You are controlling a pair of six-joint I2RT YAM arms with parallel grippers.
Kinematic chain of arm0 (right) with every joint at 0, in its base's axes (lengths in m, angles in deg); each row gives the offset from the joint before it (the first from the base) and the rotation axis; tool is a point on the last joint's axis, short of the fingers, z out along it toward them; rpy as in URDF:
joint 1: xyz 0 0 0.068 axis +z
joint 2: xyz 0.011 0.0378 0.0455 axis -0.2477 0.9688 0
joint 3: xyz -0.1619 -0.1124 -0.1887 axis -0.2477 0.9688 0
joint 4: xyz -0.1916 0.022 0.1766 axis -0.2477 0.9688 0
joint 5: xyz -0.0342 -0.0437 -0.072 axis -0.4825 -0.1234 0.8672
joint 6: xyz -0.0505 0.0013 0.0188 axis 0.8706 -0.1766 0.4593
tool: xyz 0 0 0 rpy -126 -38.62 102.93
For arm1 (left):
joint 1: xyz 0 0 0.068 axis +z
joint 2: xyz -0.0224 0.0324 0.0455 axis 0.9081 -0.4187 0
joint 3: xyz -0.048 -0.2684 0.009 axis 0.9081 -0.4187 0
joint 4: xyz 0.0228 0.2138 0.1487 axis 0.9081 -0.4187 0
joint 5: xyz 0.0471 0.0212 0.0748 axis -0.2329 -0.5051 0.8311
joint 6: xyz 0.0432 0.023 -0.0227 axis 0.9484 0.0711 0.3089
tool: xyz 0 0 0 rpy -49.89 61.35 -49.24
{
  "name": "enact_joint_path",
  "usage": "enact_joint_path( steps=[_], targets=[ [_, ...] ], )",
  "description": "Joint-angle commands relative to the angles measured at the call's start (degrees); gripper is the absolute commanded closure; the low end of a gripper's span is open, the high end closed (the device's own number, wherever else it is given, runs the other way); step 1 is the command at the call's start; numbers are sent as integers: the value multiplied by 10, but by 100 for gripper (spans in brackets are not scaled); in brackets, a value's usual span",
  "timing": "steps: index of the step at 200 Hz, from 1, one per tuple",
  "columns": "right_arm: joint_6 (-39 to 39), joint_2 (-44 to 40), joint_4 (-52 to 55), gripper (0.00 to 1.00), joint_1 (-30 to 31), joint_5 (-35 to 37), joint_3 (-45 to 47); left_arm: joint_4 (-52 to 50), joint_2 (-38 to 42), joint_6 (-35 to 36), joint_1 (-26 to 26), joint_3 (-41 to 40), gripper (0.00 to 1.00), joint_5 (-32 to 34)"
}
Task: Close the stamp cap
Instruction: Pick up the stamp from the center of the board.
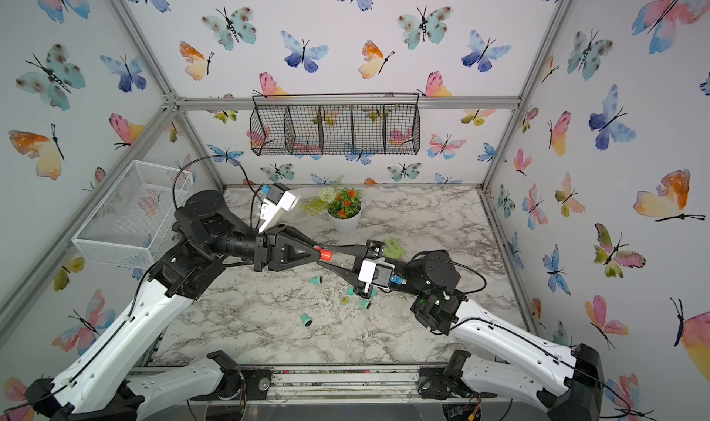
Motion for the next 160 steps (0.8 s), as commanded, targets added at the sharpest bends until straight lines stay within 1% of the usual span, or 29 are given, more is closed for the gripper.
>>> enact_joint_path(
  steps=[1,75,126,145,160],
  targets=[
    [-5,0,3,70,4,4,-14,12,2,6,-2,0,84,-9],
    [-4,0,19,70,4,32,-5,12,6,8,-2,1,84,-9],
    [-8,-6,22,78,4,37,-4,12,7,8,-2,3,84,-9],
    [-9,-4,23,78,4,37,-5,12,7,8,-2,3,84,-9],
    [-9,-1,24,74,4,36,-7,12,7,7,-2,4,84,-9]
  ],
)
